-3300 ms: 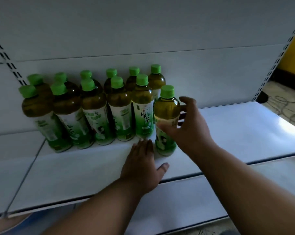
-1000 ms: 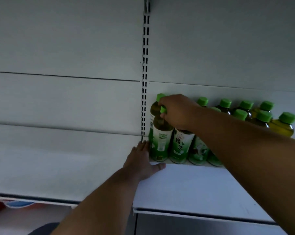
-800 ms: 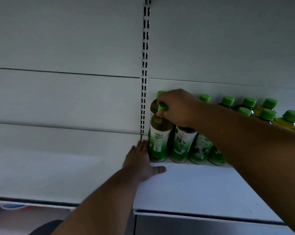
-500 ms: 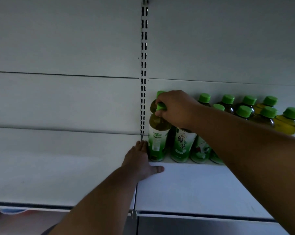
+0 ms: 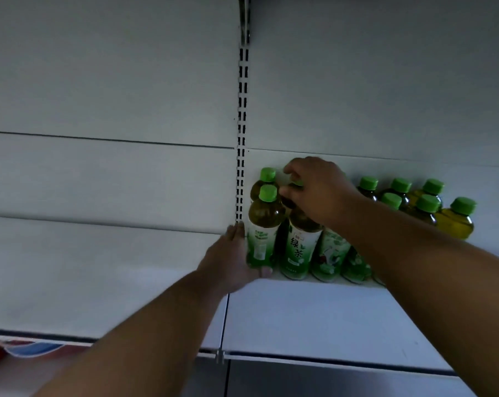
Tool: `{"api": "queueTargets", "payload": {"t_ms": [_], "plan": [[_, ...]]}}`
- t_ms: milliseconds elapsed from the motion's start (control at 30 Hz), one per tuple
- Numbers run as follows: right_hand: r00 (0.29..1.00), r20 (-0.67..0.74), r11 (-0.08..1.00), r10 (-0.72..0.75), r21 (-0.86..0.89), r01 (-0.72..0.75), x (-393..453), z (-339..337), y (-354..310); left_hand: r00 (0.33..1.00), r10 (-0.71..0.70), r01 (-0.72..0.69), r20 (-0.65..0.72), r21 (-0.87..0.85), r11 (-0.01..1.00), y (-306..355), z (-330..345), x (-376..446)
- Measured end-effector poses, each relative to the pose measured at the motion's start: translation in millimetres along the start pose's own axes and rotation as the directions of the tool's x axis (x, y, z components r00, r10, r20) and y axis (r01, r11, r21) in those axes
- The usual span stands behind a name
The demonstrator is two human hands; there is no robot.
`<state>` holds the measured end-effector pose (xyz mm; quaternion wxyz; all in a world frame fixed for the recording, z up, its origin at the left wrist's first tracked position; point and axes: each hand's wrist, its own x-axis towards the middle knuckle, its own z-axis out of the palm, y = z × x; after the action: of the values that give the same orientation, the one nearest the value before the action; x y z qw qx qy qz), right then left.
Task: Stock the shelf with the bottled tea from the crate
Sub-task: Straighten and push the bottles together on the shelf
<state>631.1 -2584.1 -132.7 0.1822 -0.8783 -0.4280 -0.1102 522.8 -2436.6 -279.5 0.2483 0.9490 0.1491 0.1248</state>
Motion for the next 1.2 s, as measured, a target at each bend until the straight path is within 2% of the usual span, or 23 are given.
{"api": "queueTargets", "payload": {"t_ms": [67, 133, 300, 433, 633, 900, 1067, 1200], "plan": [[0.999, -0.026, 1.0, 0.024, -0.013, -0.024, -6, -10, 15, 0.996, 0.047, -0.046, -0.071, 0.006, 0.999, 15, -26, 4], [0.998, 0.016, 0.998, 0.053, -0.038, -0.053, -11, -15, 30, 0.993, 0.087, -0.082, -0.078, 0.062, 0.995, 31, -46, 12], [0.979, 0.17, 0.994, 0.109, -0.026, -0.106, -15, -8, 45, 0.975, 0.22, -0.219, 0.025, 0.234, 0.947, 64, -68, 36], [0.984, 0.158, 0.995, 0.085, 0.035, -0.092, -13, 0, 47, 0.973, 0.205, -0.226, 0.104, 0.271, 0.936, 71, -64, 44], [0.986, 0.157, 0.998, 0.056, 0.021, -0.06, -7, 0, 38, 0.978, 0.176, -0.204, 0.115, 0.301, 0.932, 71, -64, 45], [0.982, 0.148, 0.99, 0.121, 0.053, -0.13, -9, -3, 38, 0.976, 0.152, -0.197, 0.157, 0.328, 0.924, 79, -72, 45], [0.983, 0.022, 0.98, 0.183, 0.081, -0.184, -17, -31, 61, 0.974, 0.205, -0.225, 0.094, 0.39, 0.893, 99, -77, 48], [0.975, 0.09, 0.978, 0.202, 0.029, -0.205, -29, -40, 83, 0.968, 0.217, -0.248, 0.124, 0.376, 0.893, 128, -65, 60]]}}
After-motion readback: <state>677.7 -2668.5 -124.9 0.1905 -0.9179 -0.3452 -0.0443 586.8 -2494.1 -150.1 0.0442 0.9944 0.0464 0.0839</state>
